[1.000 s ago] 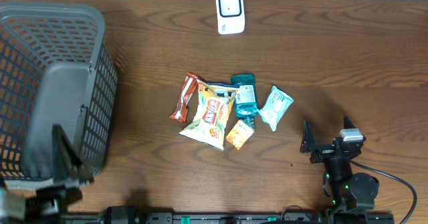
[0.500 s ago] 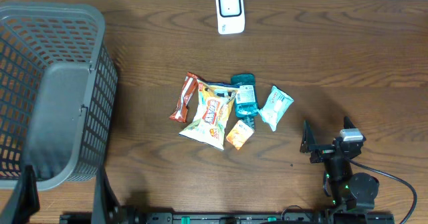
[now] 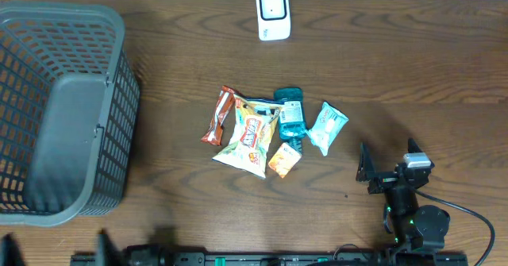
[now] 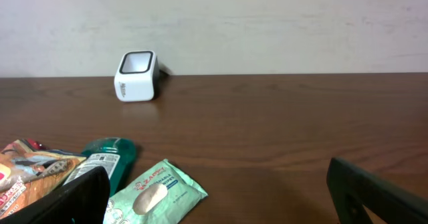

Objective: Scan the item barcode

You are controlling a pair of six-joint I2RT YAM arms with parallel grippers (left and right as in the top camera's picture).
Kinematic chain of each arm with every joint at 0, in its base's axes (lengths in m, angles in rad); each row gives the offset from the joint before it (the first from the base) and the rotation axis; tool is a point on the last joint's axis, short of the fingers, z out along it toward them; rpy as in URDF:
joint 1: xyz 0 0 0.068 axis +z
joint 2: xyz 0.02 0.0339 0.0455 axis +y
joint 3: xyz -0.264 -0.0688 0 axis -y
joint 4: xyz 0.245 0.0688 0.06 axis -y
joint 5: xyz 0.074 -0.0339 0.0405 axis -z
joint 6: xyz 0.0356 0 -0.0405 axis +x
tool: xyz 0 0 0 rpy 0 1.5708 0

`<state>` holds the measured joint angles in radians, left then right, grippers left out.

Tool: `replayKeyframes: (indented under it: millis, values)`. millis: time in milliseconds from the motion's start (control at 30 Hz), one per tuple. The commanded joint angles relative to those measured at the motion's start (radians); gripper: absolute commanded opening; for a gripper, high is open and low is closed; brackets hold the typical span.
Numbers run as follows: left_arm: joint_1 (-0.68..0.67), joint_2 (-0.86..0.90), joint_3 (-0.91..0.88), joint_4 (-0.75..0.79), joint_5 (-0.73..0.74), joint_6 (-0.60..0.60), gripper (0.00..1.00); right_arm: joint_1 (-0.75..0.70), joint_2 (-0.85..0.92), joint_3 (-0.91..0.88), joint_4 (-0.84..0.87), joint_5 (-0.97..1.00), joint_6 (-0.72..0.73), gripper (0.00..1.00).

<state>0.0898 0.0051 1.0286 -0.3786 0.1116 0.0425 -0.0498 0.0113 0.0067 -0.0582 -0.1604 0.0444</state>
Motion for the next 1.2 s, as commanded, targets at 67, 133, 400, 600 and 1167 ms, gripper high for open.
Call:
replayKeyframes:
  millis: [67,133,400,600,1167]
  values:
    - [-0.031,0.027,0.014,0.106,-0.176,-0.004,0.98,0.006,-0.005,-0.001,-0.003,-0.002,-0.008,0.99]
    - [-0.048,0.038,0.014,0.124,-0.176,-0.055,0.98,0.006,-0.005,-0.001,-0.004,-0.003,0.008,0.99]
    - [-0.056,0.061,0.011,0.229,-0.177,-0.107,0.98,0.006,-0.005,-0.001,-0.004,-0.003,0.146,0.99]
    - [-0.056,0.061,0.000,0.227,-0.176,-0.108,0.98,0.006,-0.005,-0.001,-0.004,-0.002,0.145,0.99]
    - [-0.056,0.027,-0.229,0.282,-0.176,-0.199,0.98,0.006,-0.005,-0.001,-0.004,-0.002,0.145,0.99]
